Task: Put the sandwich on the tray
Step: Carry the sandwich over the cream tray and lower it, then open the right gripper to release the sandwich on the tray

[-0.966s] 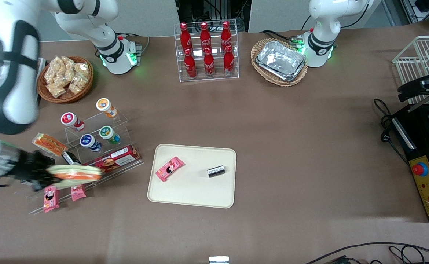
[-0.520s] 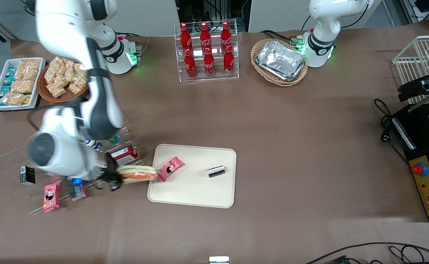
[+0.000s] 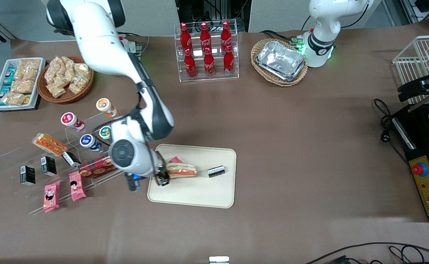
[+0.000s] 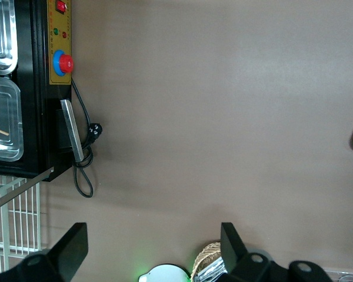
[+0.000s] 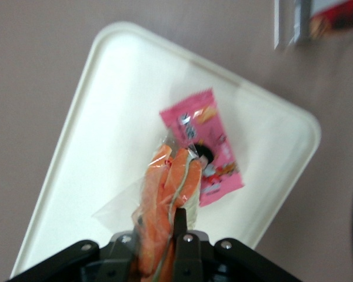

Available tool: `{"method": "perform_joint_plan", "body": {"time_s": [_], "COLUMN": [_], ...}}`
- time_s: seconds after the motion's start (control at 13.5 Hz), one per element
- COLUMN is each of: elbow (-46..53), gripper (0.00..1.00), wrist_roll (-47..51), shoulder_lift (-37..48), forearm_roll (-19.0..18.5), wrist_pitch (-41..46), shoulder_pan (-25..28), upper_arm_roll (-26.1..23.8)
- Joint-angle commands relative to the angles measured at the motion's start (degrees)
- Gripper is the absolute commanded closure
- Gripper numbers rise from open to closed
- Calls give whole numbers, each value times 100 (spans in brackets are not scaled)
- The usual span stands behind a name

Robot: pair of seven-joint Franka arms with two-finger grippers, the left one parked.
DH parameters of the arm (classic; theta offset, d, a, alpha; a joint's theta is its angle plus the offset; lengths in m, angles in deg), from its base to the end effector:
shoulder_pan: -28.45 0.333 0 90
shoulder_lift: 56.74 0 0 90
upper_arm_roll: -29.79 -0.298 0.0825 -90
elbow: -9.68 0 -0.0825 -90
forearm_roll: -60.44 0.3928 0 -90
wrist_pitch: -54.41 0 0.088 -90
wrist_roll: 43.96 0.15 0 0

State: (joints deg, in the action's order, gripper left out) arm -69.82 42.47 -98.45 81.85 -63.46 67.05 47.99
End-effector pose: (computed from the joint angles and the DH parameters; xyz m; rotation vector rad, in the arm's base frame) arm 0.6516 0.3151 0.2316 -2.4922 1.8123 0.1626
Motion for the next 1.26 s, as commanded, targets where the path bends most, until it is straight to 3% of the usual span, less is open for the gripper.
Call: {"method": "perform_joint_plan", "body": {"time_s": [0.0, 1.19], "elbow": [110, 269], "gripper": [100, 99], "wrist_roll": [584, 268], "shoulder_lift": [-521, -662], "forearm_roll": [101, -40], "wrist_pitch": [-797, -1167], "shoulder_pan": [192, 148], "upper_arm_roll": [-124, 228]}}
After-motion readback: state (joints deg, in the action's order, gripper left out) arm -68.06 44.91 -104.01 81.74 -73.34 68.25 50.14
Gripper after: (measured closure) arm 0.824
